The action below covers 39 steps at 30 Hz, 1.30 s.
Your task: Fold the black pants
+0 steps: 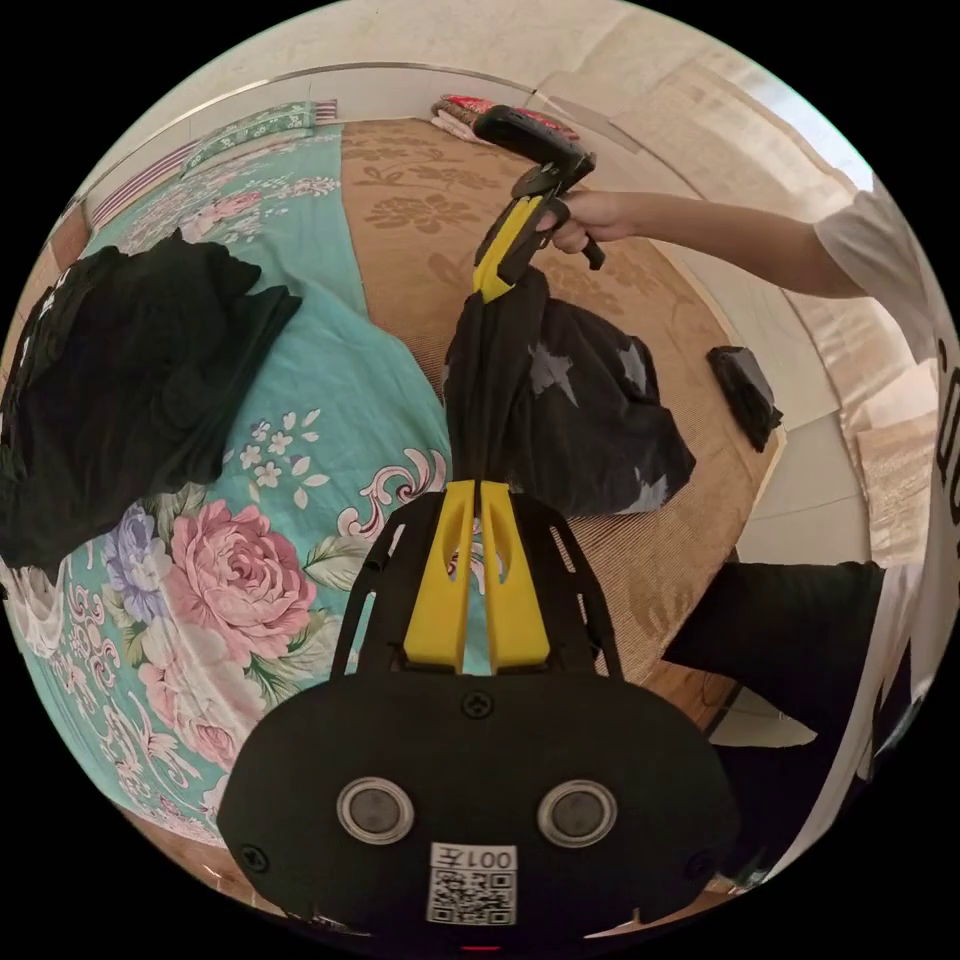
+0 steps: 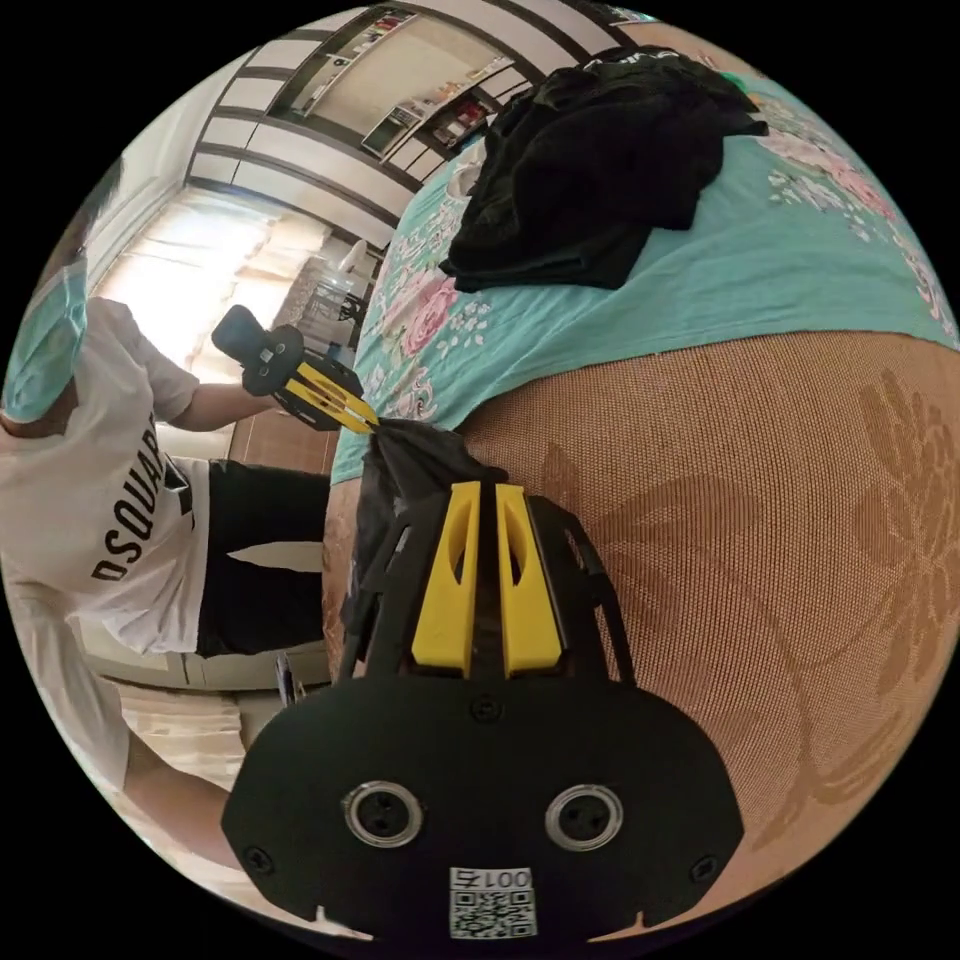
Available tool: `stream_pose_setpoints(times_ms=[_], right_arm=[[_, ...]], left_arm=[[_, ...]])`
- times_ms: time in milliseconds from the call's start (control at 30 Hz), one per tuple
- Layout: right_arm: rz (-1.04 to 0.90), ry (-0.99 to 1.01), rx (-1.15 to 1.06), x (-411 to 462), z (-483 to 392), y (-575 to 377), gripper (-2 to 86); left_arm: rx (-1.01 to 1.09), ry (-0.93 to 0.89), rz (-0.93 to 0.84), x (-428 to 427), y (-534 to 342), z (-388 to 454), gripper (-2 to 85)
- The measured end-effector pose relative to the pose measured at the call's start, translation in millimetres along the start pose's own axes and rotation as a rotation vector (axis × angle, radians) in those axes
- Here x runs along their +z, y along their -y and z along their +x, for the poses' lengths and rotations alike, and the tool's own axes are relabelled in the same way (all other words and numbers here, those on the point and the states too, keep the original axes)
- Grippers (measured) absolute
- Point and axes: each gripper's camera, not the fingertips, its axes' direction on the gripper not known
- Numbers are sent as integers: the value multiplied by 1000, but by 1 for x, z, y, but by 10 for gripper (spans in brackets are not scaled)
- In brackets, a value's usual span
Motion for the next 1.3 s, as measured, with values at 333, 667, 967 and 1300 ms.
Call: stream_pose_setpoints(times_ms=[333, 667, 967, 1300], right_arm=[[67, -413, 51, -31, -49, -46, 41], [216, -212, 184, 23, -55, -76, 39], [366, -54, 226, 41, -51, -123, 19], [442, -996, 478, 70, -237, -260, 89]], left_arm=[[-163, 17, -61, -4, -5, -29, 0], [-152, 89, -69, 18, 25, -26, -1], [-303, 6, -41, 14, 37, -53, -9], [-74, -8, 118, -14, 138, -34, 20]])
